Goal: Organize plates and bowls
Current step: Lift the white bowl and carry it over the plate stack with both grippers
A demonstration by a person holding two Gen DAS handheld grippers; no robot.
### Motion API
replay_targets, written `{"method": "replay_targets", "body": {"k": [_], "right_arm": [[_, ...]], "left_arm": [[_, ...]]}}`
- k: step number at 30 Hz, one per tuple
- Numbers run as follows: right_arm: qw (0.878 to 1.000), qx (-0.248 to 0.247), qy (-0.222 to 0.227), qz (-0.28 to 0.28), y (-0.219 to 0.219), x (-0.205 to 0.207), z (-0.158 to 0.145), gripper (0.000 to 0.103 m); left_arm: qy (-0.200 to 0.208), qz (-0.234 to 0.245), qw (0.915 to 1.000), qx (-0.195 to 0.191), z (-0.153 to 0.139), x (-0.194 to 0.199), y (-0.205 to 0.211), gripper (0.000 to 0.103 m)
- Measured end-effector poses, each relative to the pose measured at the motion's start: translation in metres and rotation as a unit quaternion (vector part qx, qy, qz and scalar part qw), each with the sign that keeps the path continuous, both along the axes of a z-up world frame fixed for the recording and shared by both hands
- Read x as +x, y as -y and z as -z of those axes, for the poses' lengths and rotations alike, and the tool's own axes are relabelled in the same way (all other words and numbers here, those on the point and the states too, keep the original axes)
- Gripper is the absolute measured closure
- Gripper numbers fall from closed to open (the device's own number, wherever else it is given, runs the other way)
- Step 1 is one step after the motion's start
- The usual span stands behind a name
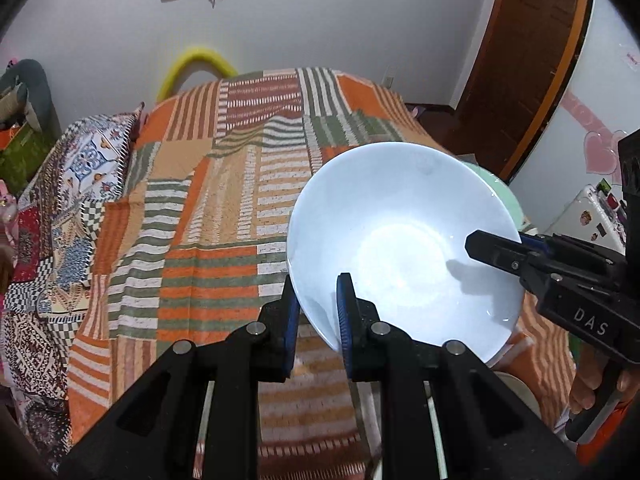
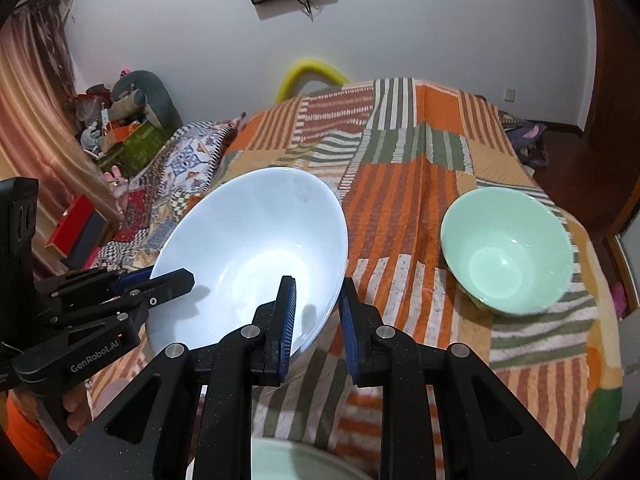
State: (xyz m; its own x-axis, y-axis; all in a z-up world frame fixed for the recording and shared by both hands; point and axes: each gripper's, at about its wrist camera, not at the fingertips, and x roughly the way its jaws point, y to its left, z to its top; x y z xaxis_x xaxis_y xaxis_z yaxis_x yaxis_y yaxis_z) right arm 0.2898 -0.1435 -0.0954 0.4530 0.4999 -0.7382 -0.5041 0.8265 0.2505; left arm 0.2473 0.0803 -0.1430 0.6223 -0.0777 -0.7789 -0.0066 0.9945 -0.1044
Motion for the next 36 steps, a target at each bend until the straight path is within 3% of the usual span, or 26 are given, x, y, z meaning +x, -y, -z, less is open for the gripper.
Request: {"method": "replay_targets", "body": {"k": [19, 36], "right_arm": [[0.999, 0.026, 0.037, -0.013, 0.017, -0.077, -0.031, 0.081], [0.998, 0.033, 0.019, -0.059, -0.015, -0.123, -0.013, 0.08]], "left_arm": [[0.052, -0.01, 0.9986, -0.003, -0.046, -0.115, 0.017, 0.085], [0.057, -0.059, 0.9966, -0.005, -0.037, -0.178, -0.014, 0.085]]}}
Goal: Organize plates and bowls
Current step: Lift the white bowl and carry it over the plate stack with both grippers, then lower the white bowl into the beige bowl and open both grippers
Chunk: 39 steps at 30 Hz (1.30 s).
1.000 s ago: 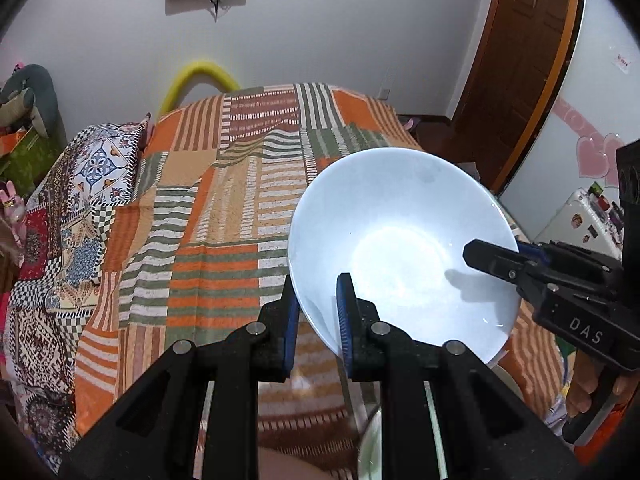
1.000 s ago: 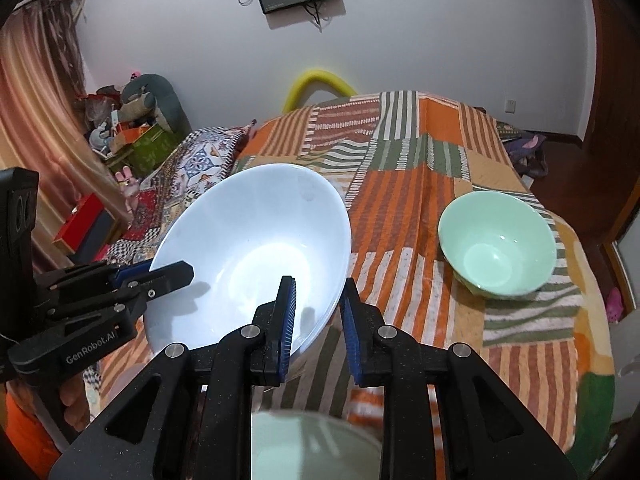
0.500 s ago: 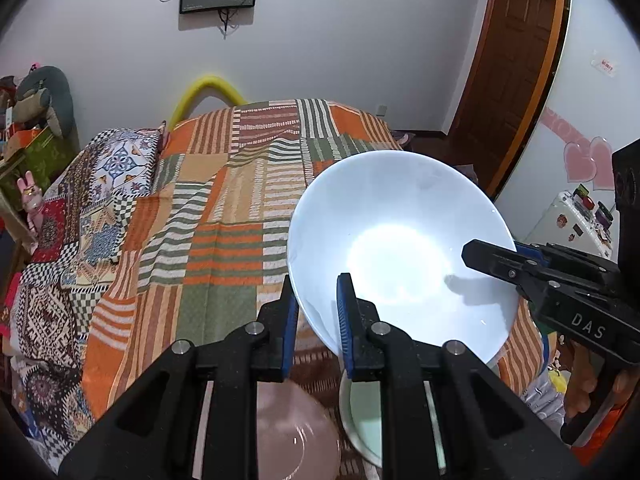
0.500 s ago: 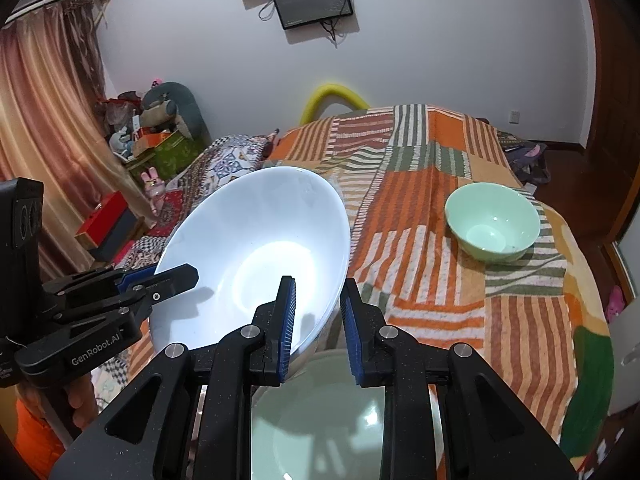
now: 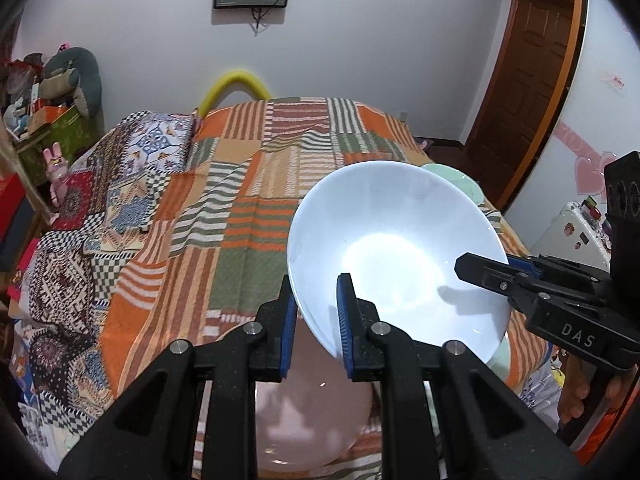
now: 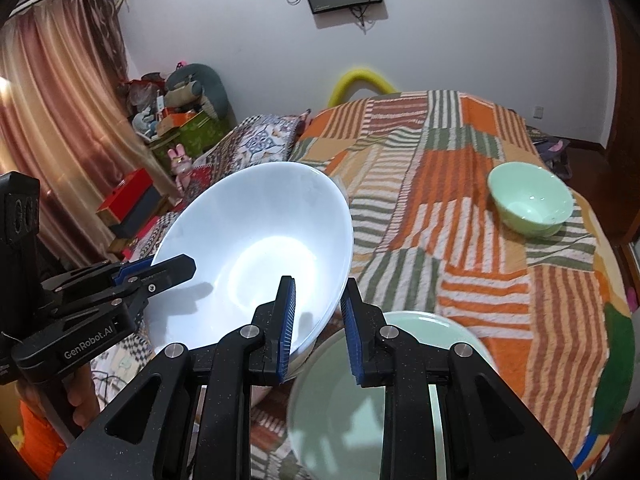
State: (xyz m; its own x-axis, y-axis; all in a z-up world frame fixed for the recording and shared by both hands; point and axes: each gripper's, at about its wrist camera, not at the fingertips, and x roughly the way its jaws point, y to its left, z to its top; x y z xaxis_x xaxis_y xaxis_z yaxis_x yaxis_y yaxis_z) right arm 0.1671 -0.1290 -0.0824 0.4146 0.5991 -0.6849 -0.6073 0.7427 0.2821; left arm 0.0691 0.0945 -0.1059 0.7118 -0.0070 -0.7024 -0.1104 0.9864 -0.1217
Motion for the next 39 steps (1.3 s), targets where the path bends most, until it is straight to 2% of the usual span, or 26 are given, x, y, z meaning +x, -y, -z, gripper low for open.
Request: {"method": "replay_targets", "body": {"k": [13, 25, 32, 39], "right_arm": [[0.999, -0.013, -0.022, -0.04, -0.031, -0.022, 0.019, 0.08], [0.996, -0.033, -0.053, -0.06, -0.052, -0.038, 0.044, 0.08], [0.994, -0.046, -0.065, -0.072, -0.063, -0.044, 0.057, 0.08], [0.992, -0.057, -0.078, -0.081, -0.069, -0.048, 0.067, 0.08]], "left_arm": [[-0.016, -0.032, 0.9993, 0.006, 0.02, -0.03, -0.03, 0.085], [-0.047, -0.057, 0.9972, -0.01, 0.052, -0.041, -0.05, 0.085], [-0.065, -0.068, 0.9955, -0.002, 0.069, -0.046, -0.054, 0.085], [-0.084, -0.074, 0.9936, -0.011, 0.085, -0.051, -0.059, 0.085]]}}
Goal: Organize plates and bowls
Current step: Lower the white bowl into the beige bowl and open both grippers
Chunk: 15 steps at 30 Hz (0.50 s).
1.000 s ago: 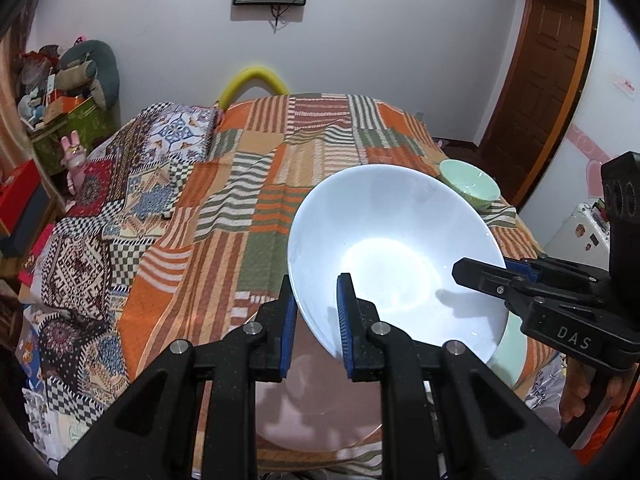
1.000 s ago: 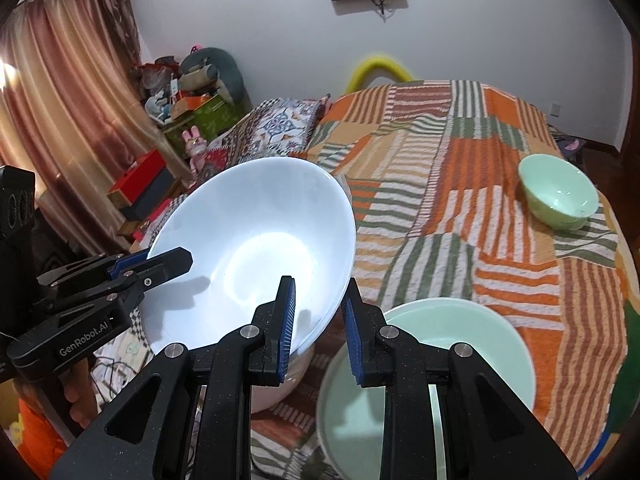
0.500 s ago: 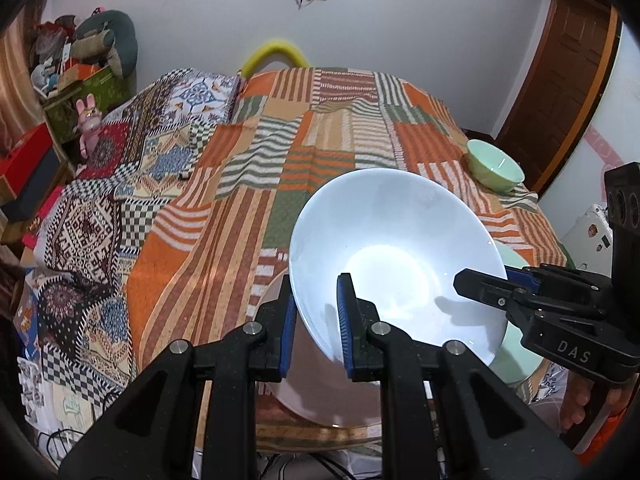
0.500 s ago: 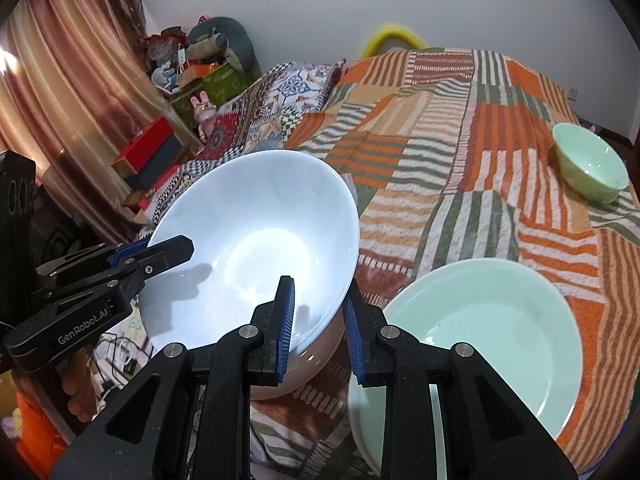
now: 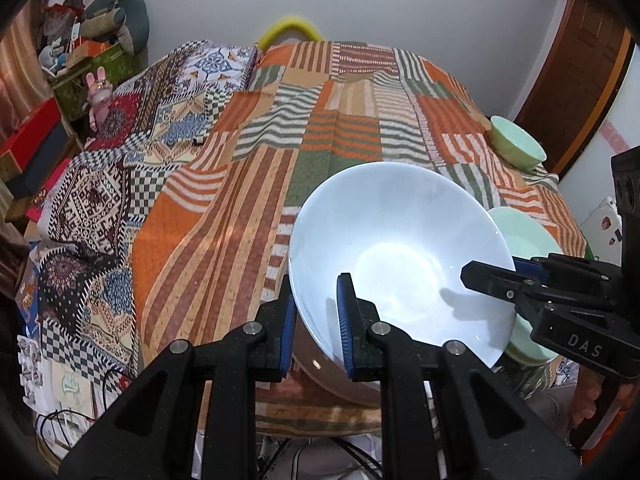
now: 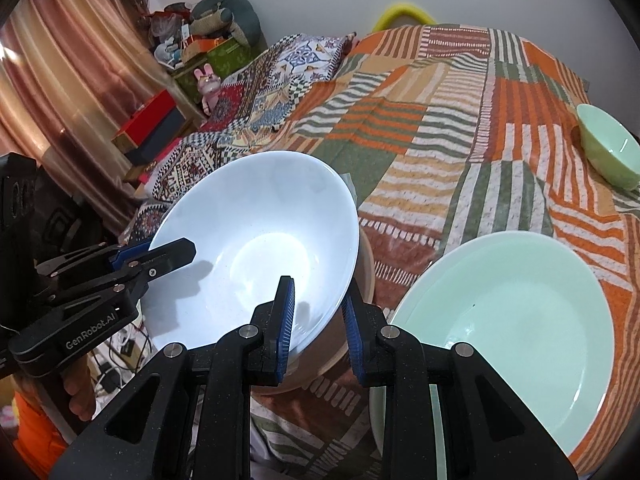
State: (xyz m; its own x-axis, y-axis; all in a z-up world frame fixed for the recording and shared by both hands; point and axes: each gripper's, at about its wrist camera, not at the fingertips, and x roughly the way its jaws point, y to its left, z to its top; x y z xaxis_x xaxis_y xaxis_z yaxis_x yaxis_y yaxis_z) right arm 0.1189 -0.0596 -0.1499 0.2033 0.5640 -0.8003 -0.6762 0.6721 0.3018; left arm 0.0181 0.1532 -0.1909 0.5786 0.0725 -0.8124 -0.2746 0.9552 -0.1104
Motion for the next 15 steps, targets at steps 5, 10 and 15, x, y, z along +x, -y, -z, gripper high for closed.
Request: {"method": "replay_targets", "body": {"k": [5, 10, 15], "right_arm": [[1.0, -0.005, -0.003, -0.005, -0.003, -0.001, 0.004, 0.08], [1.0, -0.012, -0.003, -0.007, -0.005, -0.002, 0.007, 0.079], [1.0, -0.02, -0.001, -0.01, -0.007, -0.005, 0.011, 0.079]], "left_arm": [[-0.012, -0.001, 0.9999, -0.007, 0.01, -0.003, -0.002, 0.085], [-0.02, -0.003, 0.9997, -0.011, 0.019, -0.004, -0.004, 0.085], [-0.025, -0.004, 0.9996, -0.014, 0.024, -0.004, -0.006, 0.085]]}}
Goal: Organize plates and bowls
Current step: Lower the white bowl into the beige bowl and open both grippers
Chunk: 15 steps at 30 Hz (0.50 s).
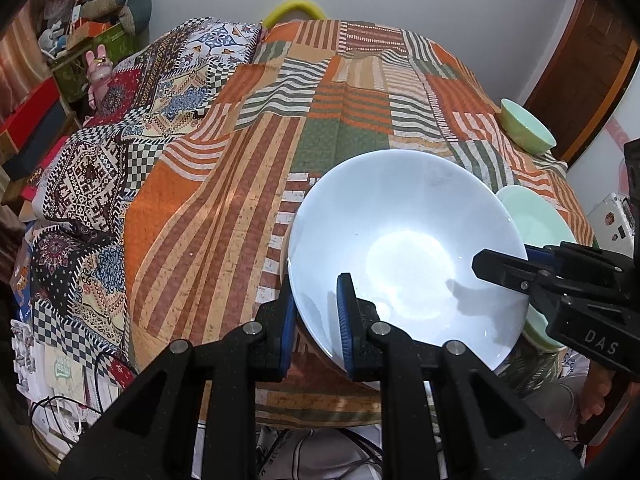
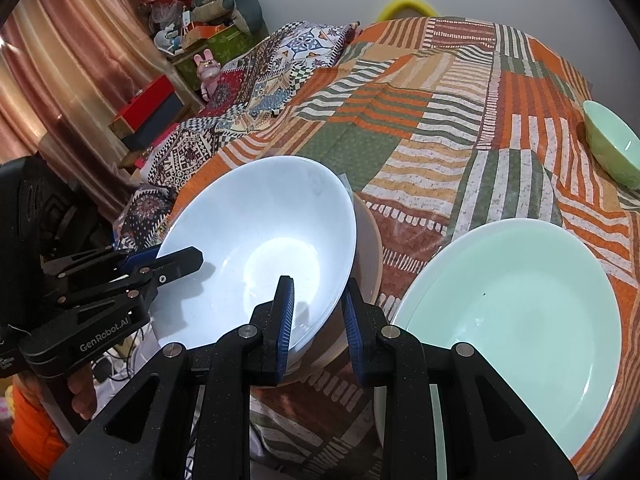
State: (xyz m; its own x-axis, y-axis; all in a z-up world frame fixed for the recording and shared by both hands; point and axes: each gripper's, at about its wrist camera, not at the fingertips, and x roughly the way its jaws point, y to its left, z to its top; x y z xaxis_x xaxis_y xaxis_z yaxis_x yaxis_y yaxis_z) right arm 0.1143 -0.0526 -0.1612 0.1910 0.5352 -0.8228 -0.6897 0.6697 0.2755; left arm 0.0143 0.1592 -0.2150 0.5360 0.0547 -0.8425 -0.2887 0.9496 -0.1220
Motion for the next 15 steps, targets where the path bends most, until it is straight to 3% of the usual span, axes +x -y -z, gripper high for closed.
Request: {"method": "replay_targets", "body": {"k": [12, 15], "right_arm": [[1.0, 0.0, -0.009, -0.008, -0.0033, -0.0001, 0.0059, 0.078], [1.0, -0.002, 0.006, -0.005, -0.0036, -0.0024, 0.0042, 0.077]], "left_arm": [[-0.002, -0.007, 0.9996, 0.027, 0.0049, 0.0036, -0.0037, 0.085], [-0.002, -0.009, 0.9998, 0.019, 0.007, 0.0044, -0.0063, 0.085]]}}
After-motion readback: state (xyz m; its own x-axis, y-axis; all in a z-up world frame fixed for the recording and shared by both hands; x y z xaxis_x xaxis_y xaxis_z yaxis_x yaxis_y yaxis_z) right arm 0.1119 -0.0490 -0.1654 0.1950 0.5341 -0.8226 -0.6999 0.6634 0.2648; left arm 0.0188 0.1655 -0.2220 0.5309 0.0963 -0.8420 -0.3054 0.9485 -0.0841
